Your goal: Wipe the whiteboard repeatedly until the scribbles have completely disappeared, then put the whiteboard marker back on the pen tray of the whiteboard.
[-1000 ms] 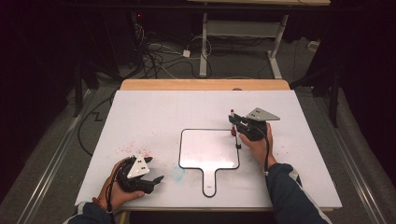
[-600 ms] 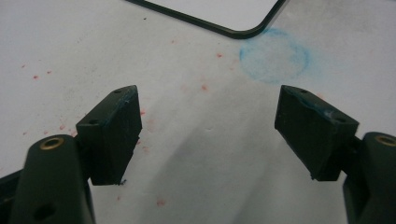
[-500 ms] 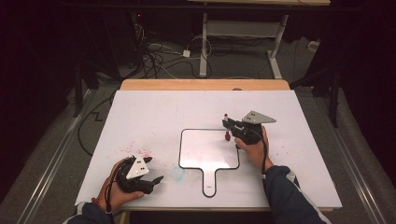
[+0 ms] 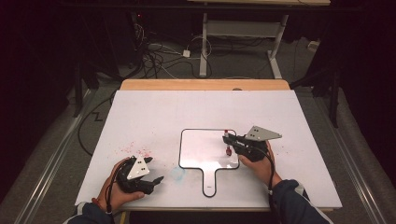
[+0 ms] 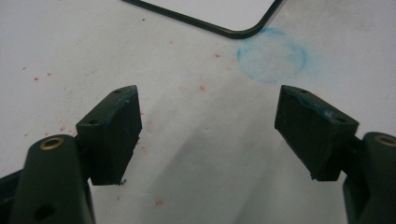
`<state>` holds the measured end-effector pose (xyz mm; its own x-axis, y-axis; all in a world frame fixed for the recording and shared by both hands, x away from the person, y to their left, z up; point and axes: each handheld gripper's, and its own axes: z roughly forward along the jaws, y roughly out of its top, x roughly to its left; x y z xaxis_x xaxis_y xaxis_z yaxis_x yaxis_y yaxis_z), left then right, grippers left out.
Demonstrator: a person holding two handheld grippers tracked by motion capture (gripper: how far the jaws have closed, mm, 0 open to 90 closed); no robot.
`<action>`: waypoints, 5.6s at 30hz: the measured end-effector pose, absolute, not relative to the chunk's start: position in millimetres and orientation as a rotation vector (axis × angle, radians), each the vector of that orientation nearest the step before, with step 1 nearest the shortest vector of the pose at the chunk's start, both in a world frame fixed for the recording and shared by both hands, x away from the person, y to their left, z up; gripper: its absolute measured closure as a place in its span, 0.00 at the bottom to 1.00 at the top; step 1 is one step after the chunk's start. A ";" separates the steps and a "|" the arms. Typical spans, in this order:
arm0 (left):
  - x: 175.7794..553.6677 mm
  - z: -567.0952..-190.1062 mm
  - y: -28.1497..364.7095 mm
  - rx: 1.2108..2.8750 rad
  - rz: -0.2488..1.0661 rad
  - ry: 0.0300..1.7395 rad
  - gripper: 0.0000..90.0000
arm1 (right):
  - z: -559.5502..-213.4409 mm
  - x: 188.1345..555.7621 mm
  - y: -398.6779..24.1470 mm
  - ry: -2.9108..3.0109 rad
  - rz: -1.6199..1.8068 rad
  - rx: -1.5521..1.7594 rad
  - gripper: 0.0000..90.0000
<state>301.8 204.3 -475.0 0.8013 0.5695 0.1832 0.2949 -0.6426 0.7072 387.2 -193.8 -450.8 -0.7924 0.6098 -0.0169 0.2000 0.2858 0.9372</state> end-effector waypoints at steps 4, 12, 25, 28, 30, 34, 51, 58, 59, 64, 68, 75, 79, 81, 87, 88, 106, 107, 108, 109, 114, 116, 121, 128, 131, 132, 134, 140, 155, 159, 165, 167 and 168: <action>302.1 -475.1 204.3 2.295 0.516 0.636 0.24 | -450.4 379.7 -201.7 2.187 1.499 0.720 0.91; 303.7 -475.9 202.6 2.305 0.513 0.631 0.24 | -452.9 396.2 -204.6 2.086 1.455 0.782 0.91; 304.5 -473.5 211.9 2.267 0.531 0.660 0.24 | -426.3 378.0 -213.7 2.071 1.566 0.793 0.91; 303.9 -472.6 212.2 2.265 0.534 0.658 0.24 | -423.2 373.6 -214.8 2.087 1.567 0.806 0.91; 304.0 -472.3 212.2 2.263 0.535 0.659 0.24 | -421.5 369.0 -215.9 2.094 1.566 0.825 0.91; 303.9 -472.0 212.6 2.259 0.542 0.662 0.24 | -417.1 359.7 -221.9 2.110 1.575 0.839 0.91; 303.5 -469.7 210.5 2.252 0.563 0.662 0.24 | -421.6 332.9 -247.4 2.176 1.501 0.994 0.91; 304.9 -471.1 206.8 2.273 0.555 0.647 0.24 | -434.4 349.1 -254.5 2.184 1.488 1.147 0.91; 304.9 -471.1 206.7 2.274 0.557 0.645 0.24 | -436.0 351.5 -253.4 2.194 1.498 1.152 0.91; 305.3 -471.5 205.6 2.276 0.551 0.645 0.24 | -444.5 365.0 -243.3 2.253 1.485 1.160 0.90; 305.4 -472.4 204.9 2.284 0.547 0.642 0.24 | -448.6 377.3 -237.3 2.274 1.486 1.176 0.90; 305.0 -472.1 204.2 2.276 0.542 0.641 0.24 | -461.8 402.3 -231.3 2.286 1.486 1.213 0.89; 305.7 -473.1 204.4 2.281 0.536 0.643 0.24 | -468.4 413.1 -228.0 2.291 1.483 1.245 0.88; 305.8 -473.2 204.4 2.281 0.534 0.643 0.24 | -471.7 417.1 -225.9 2.291 1.469 1.261 0.88; 305.9 -474.0 203.5 2.287 0.527 0.642 0.24 | -474.3 422.9 -221.4 2.282 1.395 1.320 0.86; 306.0 -474.1 203.2 2.288 0.526 0.641 0.24 | -474.6 423.6 -220.9 2.283 1.376 1.324 0.86; 305.8 -474.9 202.5 2.300 0.524 0.637 0.24 | -463.2 419.1 -203.7 2.277 1.123 1.056 0.90; 305.7 -474.9 202.5 2.299 0.525 0.636 0.24 | -462.5 418.8 -201.7 2.273 1.094 1.023 0.91; 305.5 -474.8 202.4 2.300 0.526 0.634 0.24 | -462.3 419.1 -200.4 2.269 1.083 1.006 0.92; 305.4 -474.8 202.5 2.300 0.527 0.634 0.24 | -462.4 419.7 -200.1 2.264 1.079 0.998 0.92; 305.9 -475.0 203.4 2.301 0.525 0.637 0.24 | -461.8 419.2 -199.6 2.297 1.102 0.926 0.99; 305.7 -474.9 202.9 2.301 0.525 0.634 0.24 | -462.6 419.2 -197.8 2.349 1.096 0.891 1.00; 305.5 -474.4 203.0 2.298 0.528 0.635 0.24 | -467.6 419.9 -196.6 2.383 1.030 0.888 1.00; 305.0 -474.0 203.3 2.297 0.530 0.634 0.24 | -468.2 419.1 -204.2 2.376 1.019 0.922 0.98; 304.8 -473.5 203.4 2.295 0.532 0.633 0.24 | -468.6 418.7 -204.6 2.372 1.026 0.926 0.97; 304.8 -473.5 203.5 2.295 0.532 0.632 0.24 | -468.5 418.5 -204.6 2.374 1.030 0.924 0.97; 305.0 -473.5 203.7 2.296 0.533 0.634 0.24 | -468.1 417.8 -204.7 2.375 1.042 0.915 0.95; 304.8 -473.1 204.6 2.293 0.532 0.635 0.24 | -465.3 410.0 -205.1 2.400 1.098 0.882 0.92; 305.4 -473.3 203.6 2.299 0.529 0.632 0.24 | -469.0 400.8 -207.1 2.505 1.053 0.823 0.90; 305.6 -473.4 202.8 2.299 0.527 0.630 0.24 | -468.9 401.7 -206.2 2.490 1.045 0.817 0.90; 305.9 -473.5 202.6 2.299 0.526 0.629 0.24 | -469.3 405.1 -206.8 2.451 1.062 0.837 0.92; 305.4 -473.1 202.5 2.300 0.528 0.624 0.24 | -469.8 405.6 -206.3 2.448 1.057 0.843 0.92; 305.2 -473.0 202.6 2.298 0.528 0.623 0.24 | -470.0 405.7 -206.1 2.447 1.057 0.844 0.92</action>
<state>305.2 202.6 -473.0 0.8026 0.5640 0.1945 0.2842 -0.6481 0.7065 405.7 -206.1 -470.0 -0.7642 0.6407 -0.0746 0.3848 0.5456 0.7445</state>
